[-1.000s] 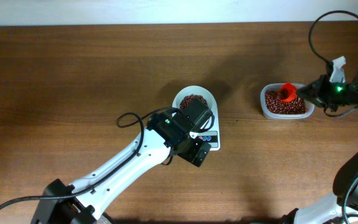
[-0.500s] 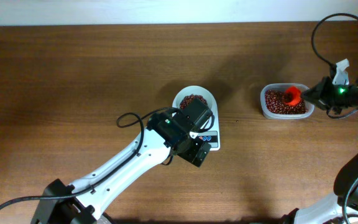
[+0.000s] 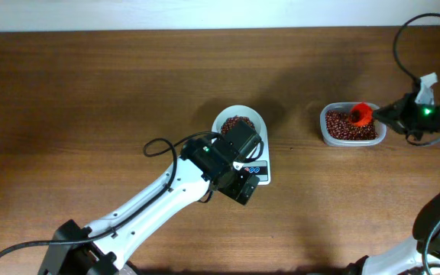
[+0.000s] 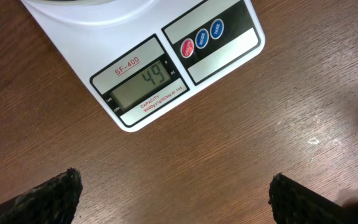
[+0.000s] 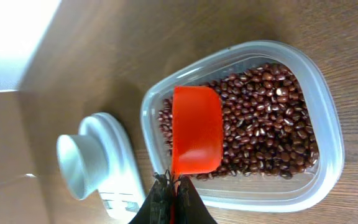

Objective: Scoop item into bowl and weigh 50g on scale
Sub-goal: 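Lift the scoop and carry it over the white bowl on the scale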

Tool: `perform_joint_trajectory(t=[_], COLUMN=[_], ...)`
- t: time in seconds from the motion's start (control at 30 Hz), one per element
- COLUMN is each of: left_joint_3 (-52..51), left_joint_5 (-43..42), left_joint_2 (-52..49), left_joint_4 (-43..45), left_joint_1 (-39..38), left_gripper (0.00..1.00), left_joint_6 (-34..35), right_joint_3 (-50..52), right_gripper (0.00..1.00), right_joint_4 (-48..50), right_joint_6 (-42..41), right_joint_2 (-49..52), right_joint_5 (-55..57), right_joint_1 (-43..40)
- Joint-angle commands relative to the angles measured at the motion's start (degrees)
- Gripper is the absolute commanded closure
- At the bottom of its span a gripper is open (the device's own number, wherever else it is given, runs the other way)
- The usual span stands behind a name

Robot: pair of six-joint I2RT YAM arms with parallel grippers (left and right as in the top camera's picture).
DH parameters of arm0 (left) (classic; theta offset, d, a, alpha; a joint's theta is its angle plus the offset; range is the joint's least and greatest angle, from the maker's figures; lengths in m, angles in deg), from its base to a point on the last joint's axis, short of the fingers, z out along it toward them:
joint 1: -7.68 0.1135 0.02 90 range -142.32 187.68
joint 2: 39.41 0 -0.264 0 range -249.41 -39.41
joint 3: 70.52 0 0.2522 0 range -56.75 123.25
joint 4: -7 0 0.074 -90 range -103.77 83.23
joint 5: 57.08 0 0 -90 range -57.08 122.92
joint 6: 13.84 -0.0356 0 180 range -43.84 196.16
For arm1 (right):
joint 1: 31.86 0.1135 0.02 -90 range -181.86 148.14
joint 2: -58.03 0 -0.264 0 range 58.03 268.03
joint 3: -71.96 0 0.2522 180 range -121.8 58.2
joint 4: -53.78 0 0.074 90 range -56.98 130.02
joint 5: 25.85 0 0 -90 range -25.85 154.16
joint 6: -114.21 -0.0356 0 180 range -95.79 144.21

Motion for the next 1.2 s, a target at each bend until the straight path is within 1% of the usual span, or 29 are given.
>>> perform_joint_trajectory(t=[0.0, 0.1, 0.23, 0.3, 0.37, 0.47, 0.67, 0.77, 0.9, 0.97, 1.1, 1.13, 1.17], left_joint_3=[-0.3, -0.3, -0.3, -0.3, -0.3, -0.3, -0.3, -0.3, -0.3, -0.3, -0.3, -0.3, -0.3], left_joint_5=[0.6, 0.6, 0.6, 0.6, 0.6, 0.6, 0.6, 0.6, 0.6, 0.6, 0.6, 0.6, 0.6], left_joint_2=[0.8, 0.8, 0.8, 0.8, 0.8, 0.8, 0.8, 0.8, 0.8, 0.8, 0.8, 0.8, 0.8], left_joint_4=[0.1, 0.1, 0.1, 0.1, 0.1, 0.1, 0.1, 0.1, 0.1, 0.1, 0.1, 0.1, 0.1], left_joint_1=[-0.2, -0.2, -0.2, -0.2, -0.2, -0.2, -0.2, -0.2, -0.2, -0.2, -0.2, -0.2, -0.2], left_gripper=[0.01, 0.01, 0.01, 0.01, 0.01, 0.01, 0.01, 0.01, 0.01, 0.01, 0.01, 0.01, 0.01], left_joint_6=[-0.6, -0.6, -0.6, -0.6, -0.6, -0.6, -0.6, -0.6, -0.6, -0.6, -0.6, -0.6, -0.6], right_joint_3=[0.5, 0.5, 0.5, 0.6, 0.6, 0.5, -1.0, -4.4, -9.2, -10.5, -12.3, -12.3, -12.3], right_gripper=[0.96, 0.96, 0.96, 0.96, 0.96, 0.96, 0.96, 0.96, 0.96, 0.96, 0.96, 0.96, 0.96], right_joint_4=[-0.4, -1.3, -1.3, -1.3, -1.2, 0.1, 4.9, 4.5, 2.8, 2.8, 2.8, 2.8, 2.8], right_joint_6=[1.4, 4.7, 8.2, 8.5, 8.6, 8.5, 8.5, 8.5, 8.5, 8.9, 13.4, 13.5, 13.5], right_joint_2=[0.5, 0.5, 0.5, 0.5, 0.5, 0.5, 0.4, 0.4, 0.4, 0.4, 0.3, 0.2, 0.1], right_joint_5=[-9.6, -16.4, -27.3, -28.0, -26.9, -23.4, -23.0, -17.5, -7.3, -6.5, -6.2, -4.5, -0.4], right_joint_1=[-3.5, -5.4, -4.7, -3.0, -0.1, 6.5, 19.1, 23.9, 29.7, 31.2, 34.8, 35.7, 36.9])
